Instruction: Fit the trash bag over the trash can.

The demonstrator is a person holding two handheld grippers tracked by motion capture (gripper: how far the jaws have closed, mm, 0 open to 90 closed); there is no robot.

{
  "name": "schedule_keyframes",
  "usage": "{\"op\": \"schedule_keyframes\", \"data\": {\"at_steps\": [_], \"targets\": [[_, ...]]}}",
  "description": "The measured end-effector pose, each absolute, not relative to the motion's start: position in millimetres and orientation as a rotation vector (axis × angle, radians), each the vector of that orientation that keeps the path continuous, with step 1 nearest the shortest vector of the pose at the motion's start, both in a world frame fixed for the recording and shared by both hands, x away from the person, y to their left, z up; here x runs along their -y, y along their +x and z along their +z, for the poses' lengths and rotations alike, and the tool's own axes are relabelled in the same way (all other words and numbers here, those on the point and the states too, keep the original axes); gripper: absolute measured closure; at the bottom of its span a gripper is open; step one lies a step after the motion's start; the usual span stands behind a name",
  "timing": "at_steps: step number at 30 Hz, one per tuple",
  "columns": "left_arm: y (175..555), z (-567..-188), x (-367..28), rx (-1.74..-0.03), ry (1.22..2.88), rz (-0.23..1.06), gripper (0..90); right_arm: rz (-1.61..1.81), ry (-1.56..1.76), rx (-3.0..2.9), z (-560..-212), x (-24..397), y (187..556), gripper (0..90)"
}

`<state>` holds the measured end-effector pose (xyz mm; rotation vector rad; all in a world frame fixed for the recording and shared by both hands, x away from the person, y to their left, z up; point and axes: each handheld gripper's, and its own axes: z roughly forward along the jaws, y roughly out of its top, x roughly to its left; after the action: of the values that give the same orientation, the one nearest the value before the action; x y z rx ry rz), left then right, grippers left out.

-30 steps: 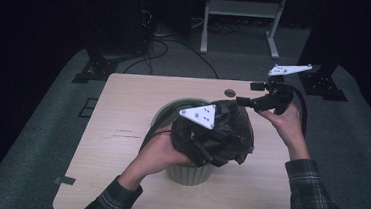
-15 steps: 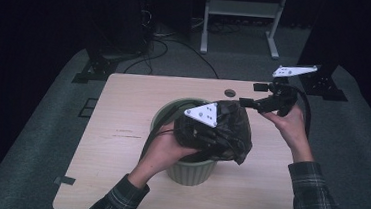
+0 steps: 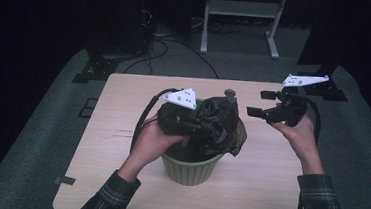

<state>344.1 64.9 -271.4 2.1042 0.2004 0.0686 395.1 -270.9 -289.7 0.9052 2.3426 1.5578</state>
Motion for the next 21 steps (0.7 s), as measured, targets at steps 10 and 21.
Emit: {"op": "schedule_keyframes", "data": {"at_steps": [10, 21], "targets": [[356.1, -277.7, -70.6, -0.265, 2.092, 0.121, 89.8, 1.588, 0.861, -2.384, -298.3, 270.8, 370.9, 0.9], [357.6, -281.8, -67.8, -0.276, 2.097, 0.13, 89.8, 1.662, 0.777, -2.458, -306.6, 258.3, 342.9, 0.9]]}}
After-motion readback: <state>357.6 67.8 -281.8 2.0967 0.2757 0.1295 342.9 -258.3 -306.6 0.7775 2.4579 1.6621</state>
